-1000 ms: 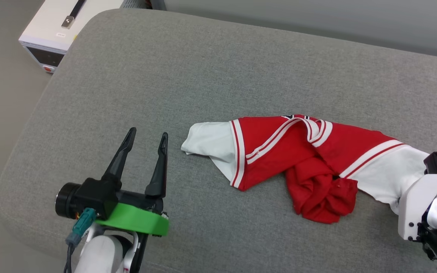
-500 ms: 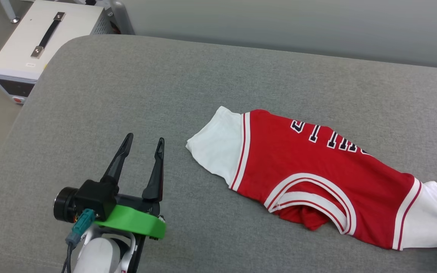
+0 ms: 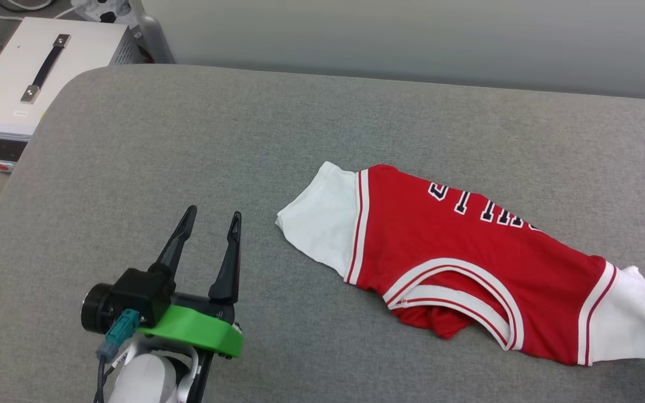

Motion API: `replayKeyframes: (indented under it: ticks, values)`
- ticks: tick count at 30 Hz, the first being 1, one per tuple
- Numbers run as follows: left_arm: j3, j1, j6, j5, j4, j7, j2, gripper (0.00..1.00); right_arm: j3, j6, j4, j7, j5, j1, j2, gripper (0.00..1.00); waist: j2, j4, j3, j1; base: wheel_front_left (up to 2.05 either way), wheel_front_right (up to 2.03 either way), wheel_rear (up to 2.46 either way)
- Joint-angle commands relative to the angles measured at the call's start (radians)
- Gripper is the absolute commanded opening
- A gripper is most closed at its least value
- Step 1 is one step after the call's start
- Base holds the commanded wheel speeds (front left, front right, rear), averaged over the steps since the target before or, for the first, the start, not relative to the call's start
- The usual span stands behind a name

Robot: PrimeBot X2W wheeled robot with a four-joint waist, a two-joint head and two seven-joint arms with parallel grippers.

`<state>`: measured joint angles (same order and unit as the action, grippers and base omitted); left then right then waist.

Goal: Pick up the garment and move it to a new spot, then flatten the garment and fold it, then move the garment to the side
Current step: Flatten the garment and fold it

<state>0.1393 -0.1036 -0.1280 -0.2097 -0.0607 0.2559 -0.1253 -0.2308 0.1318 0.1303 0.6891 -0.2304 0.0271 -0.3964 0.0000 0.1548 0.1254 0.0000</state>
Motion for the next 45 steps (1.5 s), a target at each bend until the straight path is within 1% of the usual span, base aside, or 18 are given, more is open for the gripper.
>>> replayKeyframes:
  ticks: [1, 8, 10, 14, 17, 22, 24, 25, 28, 31, 36, 38, 42, 45]
  values:
    - [-0.001, 0.010, -0.003, -0.007, -0.006, 0.006, -0.004, 1.00, -0.004, -0.001, -0.003, -0.043, 0.003, 0.021, 0.012, 1.00, 0.0000, -0.015, -0.017, 0.0000, 0.00, 0.00, 0.00]
    - [0.002, 0.017, -0.003, -0.031, -0.012, 0.006, -0.002, 1.00, 0.019, -0.001, -0.078, -0.272, -0.058, 0.012, 0.060, 1.00, 0.0000, -0.052, -0.050, 0.0000, 0.00, 0.00, 0.00]
    - [0.001, 0.018, -0.003, -0.037, -0.010, 0.006, 0.000, 1.00, 0.012, -0.001, -0.109, -0.340, -0.066, 0.000, 0.074, 1.00, 0.0000, -0.063, -0.054, 0.0000, 0.00, 0.00, 0.00]
    - [-0.002, 0.026, -0.003, -0.050, -0.010, 0.006, 0.009, 1.00, 0.006, -0.001, -0.164, -0.478, -0.075, -0.036, 0.123, 1.00, 0.0000, -0.082, -0.056, 0.0000, 0.00, 0.00, 0.00]
    - [0.011, 0.031, -0.003, -0.058, -0.018, 0.006, 0.009, 1.00, -0.003, -0.001, -0.191, -0.576, -0.074, -0.066, 0.173, 1.00, 0.0000, -0.096, -0.057, 0.0000, 0.00, 0.00, 0.00]
    - [0.050, 0.011, -0.003, -0.098, -0.038, 0.006, -0.009, 1.00, 0.002, -0.001, -0.226, -0.681, -0.054, -0.092, 0.246, 1.00, 0.0000, -0.127, -0.040, 0.0000, 0.00, 0.00, 0.00]
    - [0.080, -0.012, -0.003, -0.124, -0.070, 0.005, -0.035, 1.00, 0.012, -0.001, -0.239, -0.696, -0.045, -0.096, 0.264, 1.00, 0.0000, -0.143, -0.029, 0.0000, 0.00, 0.00, 0.00]
    - [0.096, -0.031, -0.003, -0.137, -0.090, -0.014, -0.054, 1.00, 0.018, -0.001, -0.247, -0.699, -0.039, -0.096, 0.269, 1.00, 0.0000, -0.154, -0.020, 0.0000, 0.00, 0.00, 0.00]
    - [0.130, -0.104, -0.003, -0.171, -0.133, -0.124, -0.100, 1.00, 0.024, -0.001, -0.265, -0.700, -0.028, -0.093, 0.282, 1.00, 0.0000, -0.174, 0.004, 0.0000, 0.00, 0.00, 0.00]
    - [0.158, -0.201, -0.003, -0.224, -0.170, -0.306, -0.145, 1.00, 0.031, -0.001, -0.283, -0.688, -0.015, -0.082, 0.291, 1.00, 0.0000, -0.198, 0.038, 0.0000, 0.00, 0.00, 0.00]
    - [0.218, -0.359, -0.003, -0.300, -0.243, -0.673, -0.231, 1.00, 0.036, -0.001, -0.293, -0.683, -0.009, -0.051, 0.297, 1.00, 0.0000, -0.228, 0.083, 0.0000, 0.00, 0.00, 0.00]
    - [0.246, -0.411, -0.003, -0.328, -0.261, -0.793, -0.264, 1.00, 0.044, -0.001, -0.292, -0.685, -0.008, -0.039, 0.300, 1.00, 0.0000, -0.242, 0.097, 0.0000, 0.00, 0.00, 0.00]
    - [0.263, -0.478, -0.003, -0.388, -0.309, -0.963, -0.304, 1.00, 0.064, -0.001, -0.280, -0.694, -0.008, -0.023, 0.309, 1.00, 0.0000, -0.267, 0.118, 0.0000, 0.00, 0.00, 0.00]
    - [0.278, -0.510, -0.003, -0.391, -0.346, -1.044, -0.334, 1.00, 0.076, -0.001, -0.268, -0.704, -0.009, -0.014, 0.314, 1.00, 0.0000, -0.282, 0.132, 0.0000, 0.00, 0.00, 0.00]
